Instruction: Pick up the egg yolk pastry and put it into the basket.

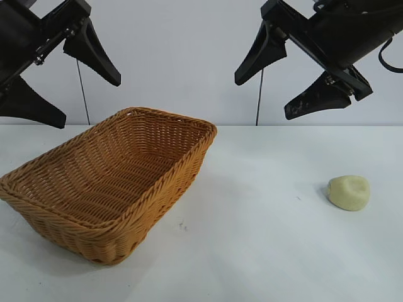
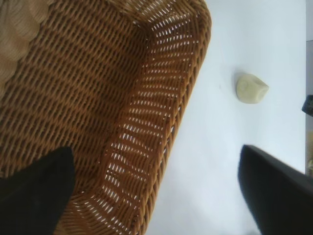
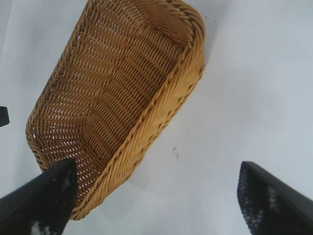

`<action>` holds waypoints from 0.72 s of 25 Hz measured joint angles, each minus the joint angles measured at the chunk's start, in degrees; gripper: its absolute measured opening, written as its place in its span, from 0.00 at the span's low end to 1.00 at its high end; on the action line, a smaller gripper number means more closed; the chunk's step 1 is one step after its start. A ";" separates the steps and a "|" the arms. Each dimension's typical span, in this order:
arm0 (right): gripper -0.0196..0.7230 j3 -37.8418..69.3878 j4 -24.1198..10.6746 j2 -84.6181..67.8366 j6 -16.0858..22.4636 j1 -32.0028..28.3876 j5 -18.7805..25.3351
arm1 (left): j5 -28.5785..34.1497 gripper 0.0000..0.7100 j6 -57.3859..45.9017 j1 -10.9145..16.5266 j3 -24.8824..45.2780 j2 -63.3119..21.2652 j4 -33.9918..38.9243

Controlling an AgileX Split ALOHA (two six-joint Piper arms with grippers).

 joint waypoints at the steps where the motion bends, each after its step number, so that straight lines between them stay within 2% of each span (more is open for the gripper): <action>1: 0.85 0.00 0.00 0.00 0.00 0.00 0.00 | 0.00 0.98 0.00 0.00 0.00 0.00 0.00; 18: 0.85 0.00 0.00 0.00 0.00 0.00 0.00 | -0.49 0.98 0.00 0.00 0.00 0.00 -0.07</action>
